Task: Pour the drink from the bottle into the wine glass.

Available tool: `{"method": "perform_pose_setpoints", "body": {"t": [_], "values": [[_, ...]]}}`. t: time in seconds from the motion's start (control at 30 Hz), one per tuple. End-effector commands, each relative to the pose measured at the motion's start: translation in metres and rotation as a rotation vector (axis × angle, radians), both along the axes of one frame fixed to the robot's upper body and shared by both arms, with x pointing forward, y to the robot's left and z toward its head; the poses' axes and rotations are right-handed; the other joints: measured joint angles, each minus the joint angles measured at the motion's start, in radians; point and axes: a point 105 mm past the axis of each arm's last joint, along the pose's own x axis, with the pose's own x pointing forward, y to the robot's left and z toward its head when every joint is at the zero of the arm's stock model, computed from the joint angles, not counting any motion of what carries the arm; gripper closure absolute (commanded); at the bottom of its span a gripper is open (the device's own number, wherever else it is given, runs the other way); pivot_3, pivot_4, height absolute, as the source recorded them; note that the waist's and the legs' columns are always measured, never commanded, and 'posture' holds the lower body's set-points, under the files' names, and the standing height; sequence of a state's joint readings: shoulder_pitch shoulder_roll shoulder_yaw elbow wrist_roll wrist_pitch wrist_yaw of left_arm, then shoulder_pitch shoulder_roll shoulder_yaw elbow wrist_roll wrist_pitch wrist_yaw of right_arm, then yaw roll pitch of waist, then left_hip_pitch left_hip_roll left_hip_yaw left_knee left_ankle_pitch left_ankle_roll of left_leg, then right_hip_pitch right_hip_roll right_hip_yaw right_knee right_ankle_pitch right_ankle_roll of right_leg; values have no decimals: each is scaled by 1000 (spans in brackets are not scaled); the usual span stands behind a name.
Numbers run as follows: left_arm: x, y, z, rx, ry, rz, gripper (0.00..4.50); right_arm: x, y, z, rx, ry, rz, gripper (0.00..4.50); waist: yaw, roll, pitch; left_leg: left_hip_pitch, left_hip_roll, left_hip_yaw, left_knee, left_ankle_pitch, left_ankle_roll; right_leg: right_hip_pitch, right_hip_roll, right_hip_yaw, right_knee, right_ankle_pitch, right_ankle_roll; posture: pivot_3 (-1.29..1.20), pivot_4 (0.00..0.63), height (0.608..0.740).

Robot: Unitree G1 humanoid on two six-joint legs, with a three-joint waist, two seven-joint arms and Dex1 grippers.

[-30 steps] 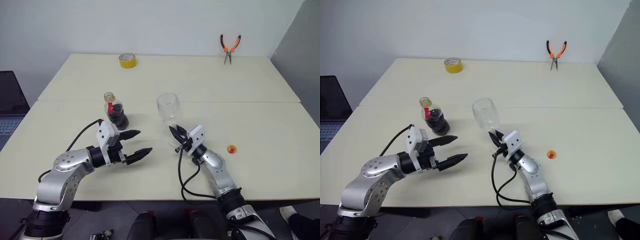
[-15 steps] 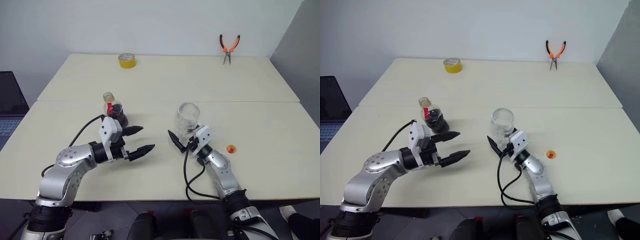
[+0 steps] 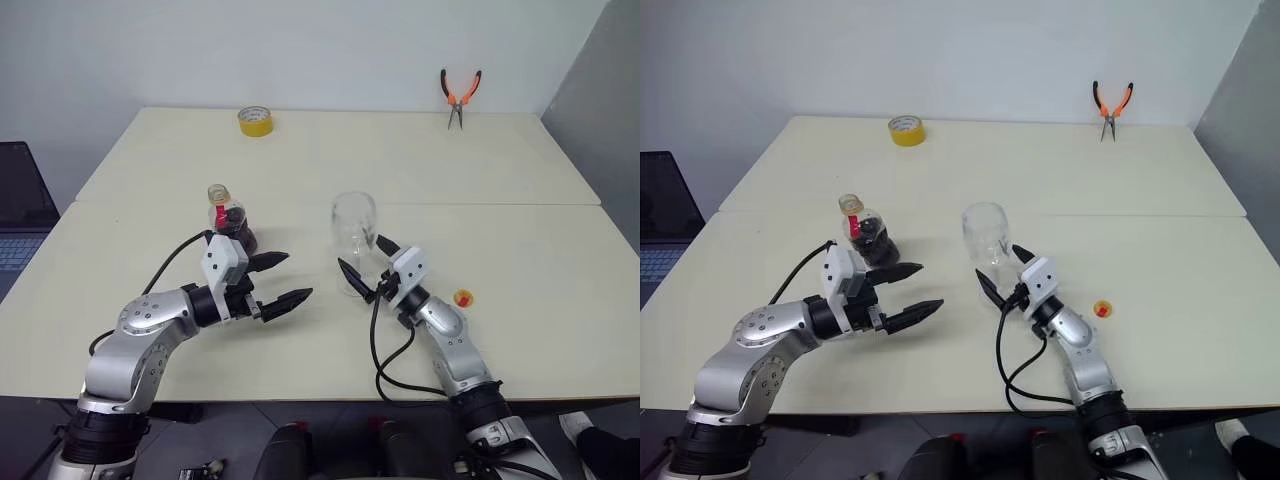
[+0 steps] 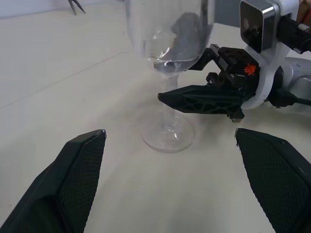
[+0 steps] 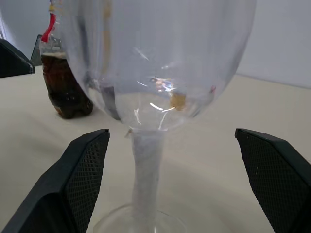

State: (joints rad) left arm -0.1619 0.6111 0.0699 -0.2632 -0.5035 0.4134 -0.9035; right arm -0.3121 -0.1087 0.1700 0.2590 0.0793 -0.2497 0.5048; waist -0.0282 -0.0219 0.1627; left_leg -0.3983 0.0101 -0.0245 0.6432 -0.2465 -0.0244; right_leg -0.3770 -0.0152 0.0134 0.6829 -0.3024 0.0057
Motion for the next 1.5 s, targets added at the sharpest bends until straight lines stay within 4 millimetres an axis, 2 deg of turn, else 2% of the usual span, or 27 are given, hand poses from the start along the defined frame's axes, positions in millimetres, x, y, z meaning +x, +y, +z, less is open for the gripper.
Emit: {"method": "perform_pose_setpoints", "body": {"t": [0.03,0.3,0.43,0.57,0.67,0.77,0.87,0.93,1.03,1.27,1.5], "values": [[1,-2,6,-4,-38,4,0,-7,-1,3,-32,-10,29,67,0,0,0,0,0,0,0,0,0,0,0,0,0,0,0,0,150,740],[4,-2,5,-13,-44,25,0,-10,-4,-6,-96,45,38,67,0,0,0,0,0,0,0,0,0,0,0,0,0,0,0,0,150,740],[5,2,1,-34,-31,68,0,-20,-22,-10,-151,70,20,67,2,0,0,0,0,0,0,0,0,0,0,0,-1,0,0,0,150,740],[4,7,-8,-57,-57,177,0,-50,-46,-15,-189,127,3,67,7,0,0,-1,-1,0,0,0,0,0,-2,0,-2,0,0,0,150,740],[1,10,-13,-75,-64,239,0,-69,-51,-12,-200,141,4,67,6,0,0,-1,-1,0,0,0,0,0,-2,0,-2,0,1,0,150,740],[-4,19,-26,-98,-89,398,0,-95,-51,4,-155,121,30,67,3,2,-1,1,0,0,0,0,0,2,-1,0,-1,0,1,0,150,740],[-3,35,-32,-113,-125,598,0,-105,-49,26,-101,83,42,67,3,1,-1,1,0,-1,-1,0,0,3,-1,0,-2,-1,1,0,150,740],[-2,48,-31,-126,-152,734,0,-108,-49,40,-61,67,50,67,6,1,-1,1,0,-1,0,0,0,3,-1,-1,-2,-1,1,0,150,740],[1,60,-29,-105,-172,830,0,-108,-49,48,-55,72,68,67,10,-1,-2,1,0,-1,0,0,0,3,-1,-2,-2,-1,1,0,150,740],[21,51,-15,-82,-184,786,0,-104,-40,55,-37,84,100,67,20,-1,-2,1,-1,-1,1,0,0,3,-1,-1,-2,-1,1,0,150,740],[37,57,-4,-75,-177,799,0,-102,-37,56,-38,86,104,67,22,-1,-2,1,-1,-1,1,0,0,3,-1,-1,-2,-1,1,0,150,740]]}}
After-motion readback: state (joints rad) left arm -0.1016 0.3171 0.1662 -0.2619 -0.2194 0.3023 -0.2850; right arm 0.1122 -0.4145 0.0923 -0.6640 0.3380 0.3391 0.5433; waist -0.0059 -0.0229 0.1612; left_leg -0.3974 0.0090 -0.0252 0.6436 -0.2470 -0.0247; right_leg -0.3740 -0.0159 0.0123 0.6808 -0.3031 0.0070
